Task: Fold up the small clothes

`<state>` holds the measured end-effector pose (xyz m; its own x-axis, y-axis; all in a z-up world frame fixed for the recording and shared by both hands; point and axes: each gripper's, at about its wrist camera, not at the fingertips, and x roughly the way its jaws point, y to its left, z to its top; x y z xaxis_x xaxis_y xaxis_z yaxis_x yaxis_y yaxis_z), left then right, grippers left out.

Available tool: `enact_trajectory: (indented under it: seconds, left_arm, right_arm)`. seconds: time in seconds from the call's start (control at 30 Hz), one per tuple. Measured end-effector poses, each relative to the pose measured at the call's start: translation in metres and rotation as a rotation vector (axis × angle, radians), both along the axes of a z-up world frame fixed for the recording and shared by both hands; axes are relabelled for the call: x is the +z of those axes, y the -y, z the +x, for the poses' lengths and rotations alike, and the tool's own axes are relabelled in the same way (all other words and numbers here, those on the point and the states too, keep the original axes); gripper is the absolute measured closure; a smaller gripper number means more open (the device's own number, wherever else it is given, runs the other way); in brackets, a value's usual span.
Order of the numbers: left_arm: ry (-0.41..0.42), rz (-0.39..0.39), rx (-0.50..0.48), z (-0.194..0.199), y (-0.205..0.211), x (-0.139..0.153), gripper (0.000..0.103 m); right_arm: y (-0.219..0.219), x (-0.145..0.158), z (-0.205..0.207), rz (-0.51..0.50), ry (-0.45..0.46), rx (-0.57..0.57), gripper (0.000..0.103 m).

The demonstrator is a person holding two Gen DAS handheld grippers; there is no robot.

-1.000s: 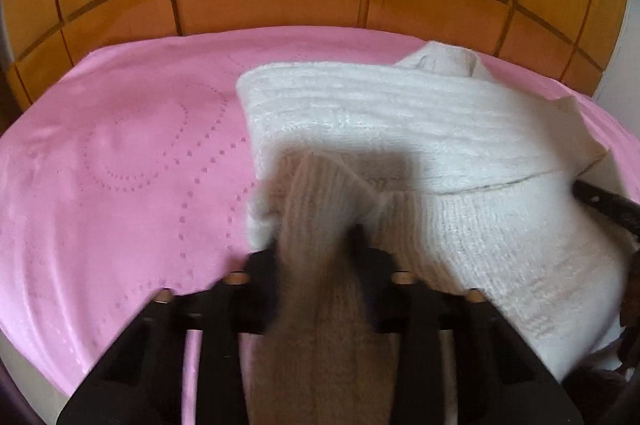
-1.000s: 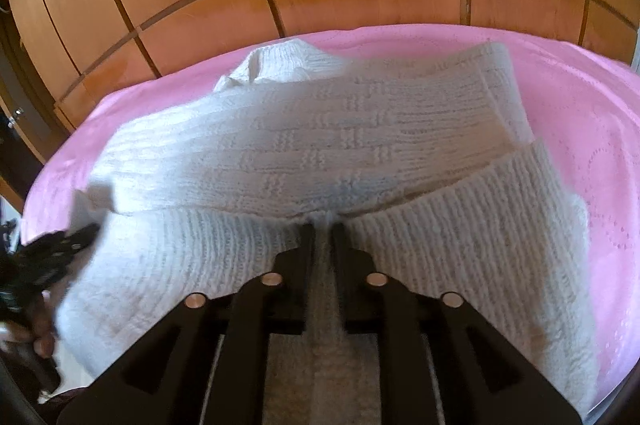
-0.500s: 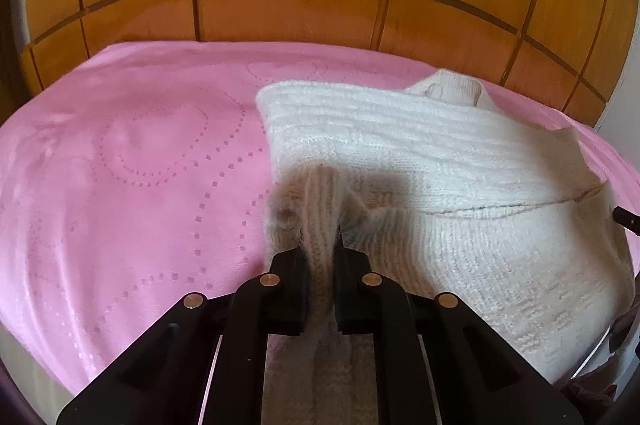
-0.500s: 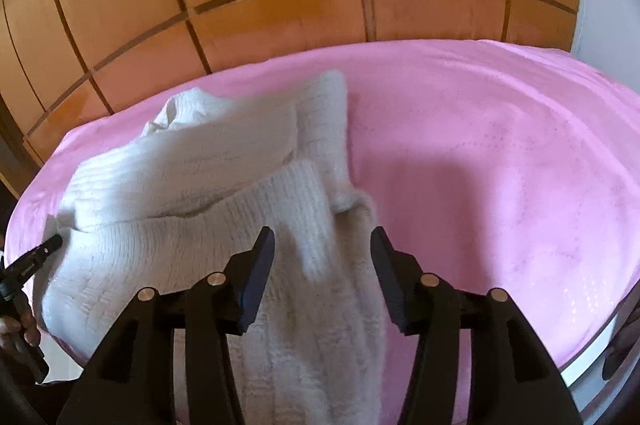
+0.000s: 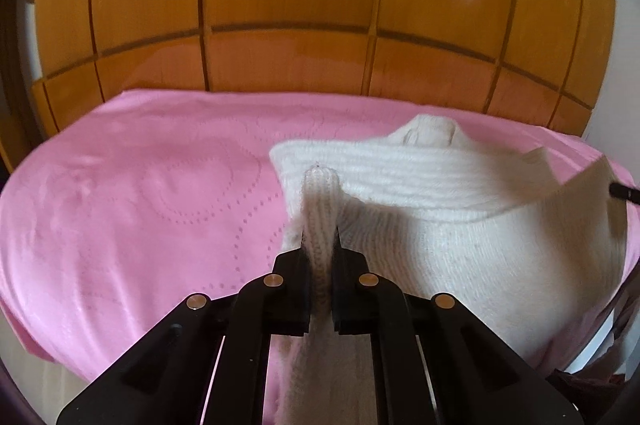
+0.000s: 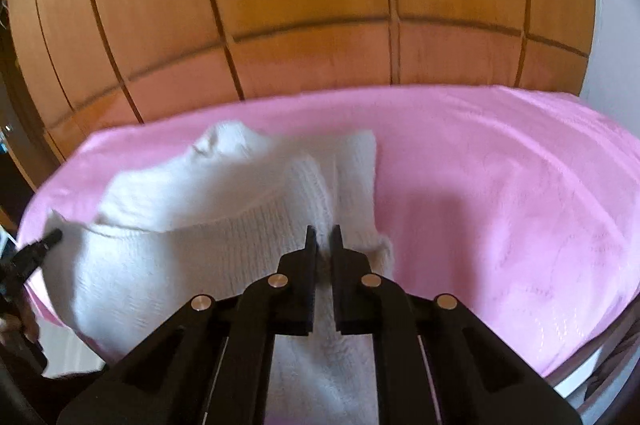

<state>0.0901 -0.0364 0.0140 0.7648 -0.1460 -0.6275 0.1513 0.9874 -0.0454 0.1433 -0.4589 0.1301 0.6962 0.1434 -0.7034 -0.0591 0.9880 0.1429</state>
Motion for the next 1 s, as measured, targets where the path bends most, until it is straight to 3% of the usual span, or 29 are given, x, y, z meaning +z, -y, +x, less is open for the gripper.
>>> enact_trajectory:
  seconds: [0.17,0.33,0.53,0.73,0.8,0.83,0.87,0.9,1.0]
  left_arm:
    - [0.029,-0.025,-0.024,0.009,-0.004,0.024,0.097]
    - [0.044,-0.043,-0.024,0.070,0.004,0.031,0.098]
    - [-0.035,-0.038,0.043,0.165,0.012,0.009,0.098]
    - [-0.214,0.063,0.102,0.223,0.022,-0.047,0.097]
    - [-0.218,0.053,0.117,0.221,0.019,-0.047,0.096]
    - [-0.206,0.036,0.125,0.218,0.016,-0.043,0.086]
    - [-0.190,0.005,0.149,0.212,0.010,-0.034,0.078]
    - [-0.178,-0.022,0.161,0.207,0.007,-0.027,0.076]
    - [-0.130,-0.134,0.110,0.187,0.003,-0.008,0.071]
  right_arm:
    - [0.000,0.018,0.026,0.050,0.037,0.008,0.098]
    - [-0.002,0.007,0.088,0.049,0.019,-0.029,0.098]
    - [0.010,-0.032,0.183,0.021,-0.057,-0.160,0.098]
    - [0.005,-0.101,0.220,-0.040,-0.222,-0.188,0.097]
    - [0.005,-0.105,0.220,-0.048,-0.219,-0.188,0.094]
    - [0.006,-0.101,0.218,-0.043,-0.202,-0.188,0.085]
    - [0.005,-0.091,0.213,-0.046,-0.169,-0.192,0.070]
    - [0.004,-0.083,0.209,-0.052,-0.138,-0.190,0.063]
    - [-0.013,-0.058,0.190,-0.005,-0.070,-0.120,0.061]
